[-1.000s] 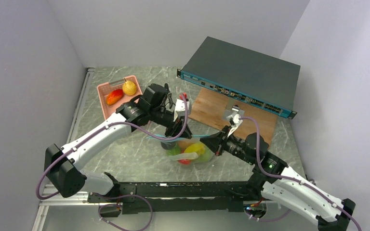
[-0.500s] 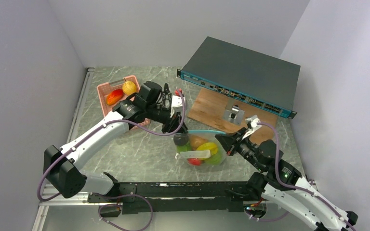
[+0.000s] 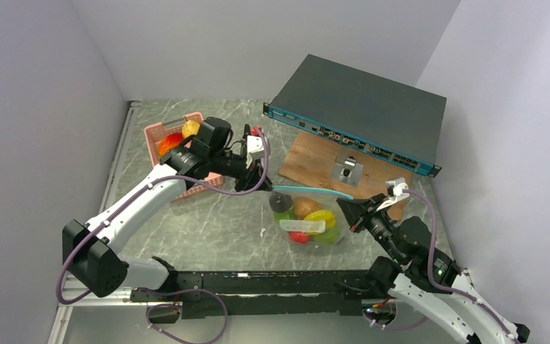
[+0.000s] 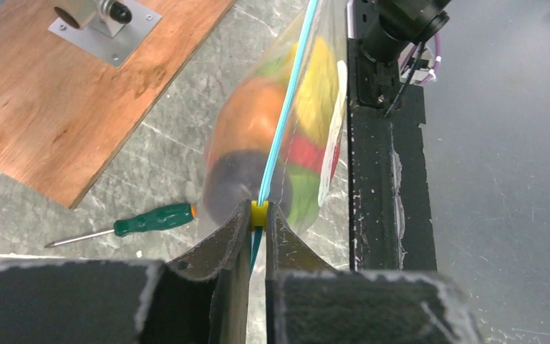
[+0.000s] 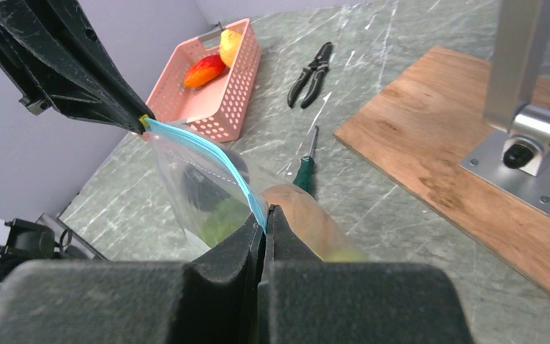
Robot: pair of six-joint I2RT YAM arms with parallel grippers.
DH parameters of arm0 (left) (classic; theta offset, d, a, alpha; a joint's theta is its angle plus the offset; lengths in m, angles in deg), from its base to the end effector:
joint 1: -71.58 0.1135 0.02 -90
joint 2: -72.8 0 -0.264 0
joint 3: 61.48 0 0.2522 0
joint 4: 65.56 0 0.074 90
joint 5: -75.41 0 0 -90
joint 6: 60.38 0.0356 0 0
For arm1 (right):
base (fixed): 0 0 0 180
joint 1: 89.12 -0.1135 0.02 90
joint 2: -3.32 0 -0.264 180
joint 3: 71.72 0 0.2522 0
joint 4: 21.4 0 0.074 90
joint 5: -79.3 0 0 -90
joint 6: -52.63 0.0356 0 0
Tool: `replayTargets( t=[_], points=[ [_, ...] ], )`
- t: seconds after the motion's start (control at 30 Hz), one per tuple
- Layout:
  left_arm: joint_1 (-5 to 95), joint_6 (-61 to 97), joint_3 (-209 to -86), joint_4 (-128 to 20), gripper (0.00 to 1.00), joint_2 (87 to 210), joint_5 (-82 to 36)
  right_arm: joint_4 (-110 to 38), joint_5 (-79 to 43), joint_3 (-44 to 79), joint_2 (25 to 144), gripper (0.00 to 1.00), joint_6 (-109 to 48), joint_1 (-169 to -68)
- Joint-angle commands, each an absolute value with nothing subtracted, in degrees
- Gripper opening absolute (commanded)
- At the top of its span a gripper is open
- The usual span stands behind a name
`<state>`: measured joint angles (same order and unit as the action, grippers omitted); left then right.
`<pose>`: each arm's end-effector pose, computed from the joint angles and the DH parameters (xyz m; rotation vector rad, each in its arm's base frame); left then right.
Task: Place the food in the zip-top bag and seal the zipper
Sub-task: Zip the zipper food storage bag at the center of the board.
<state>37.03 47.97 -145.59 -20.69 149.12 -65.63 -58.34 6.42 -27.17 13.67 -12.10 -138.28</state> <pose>0.2185 -0.1841 0.3461 1.3815 1.6571 -1.1393 0.0581 0.0512 0.2975 -0.1101 1.6668 0.7551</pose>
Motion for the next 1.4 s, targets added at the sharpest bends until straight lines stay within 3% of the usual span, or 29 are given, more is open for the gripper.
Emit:
replayTargets(
  t=[0.0, 0.67, 0.9, 1.1, 1.37],
  points=[
    [39.68, 48.87, -145.09, -20.47, 0.00, 146.94, -61.93, -59.22, 16.22, -24.50, 10.24, 0.00, -11.19, -137.80],
    [41.05, 45.89, -145.00, -22.39, 0.01, 146.88, -50.82, -59.47, 16.83, -24.98, 10.39, 0.00, -10.83, -137.81],
    [41.00, 45.07, -146.42, -21.84, 0.37, 147.79, -52.51, -58.82, 16.36, -24.87, 12.08, 0.00, -11.42, -137.81],
    [41.02, 45.17, -142.56, -26.98, 0.51, 141.51, -47.19, -59.15, 18.36, -23.48, 14.41, 0.00, -11.62, -137.83],
    [41.01, 42.12, -136.10, -35.34, 0.58, 131.66, -22.57, -60.09, 21.45, -17.97, 20.58, 0.00, -14.58, -137.82]
  ],
)
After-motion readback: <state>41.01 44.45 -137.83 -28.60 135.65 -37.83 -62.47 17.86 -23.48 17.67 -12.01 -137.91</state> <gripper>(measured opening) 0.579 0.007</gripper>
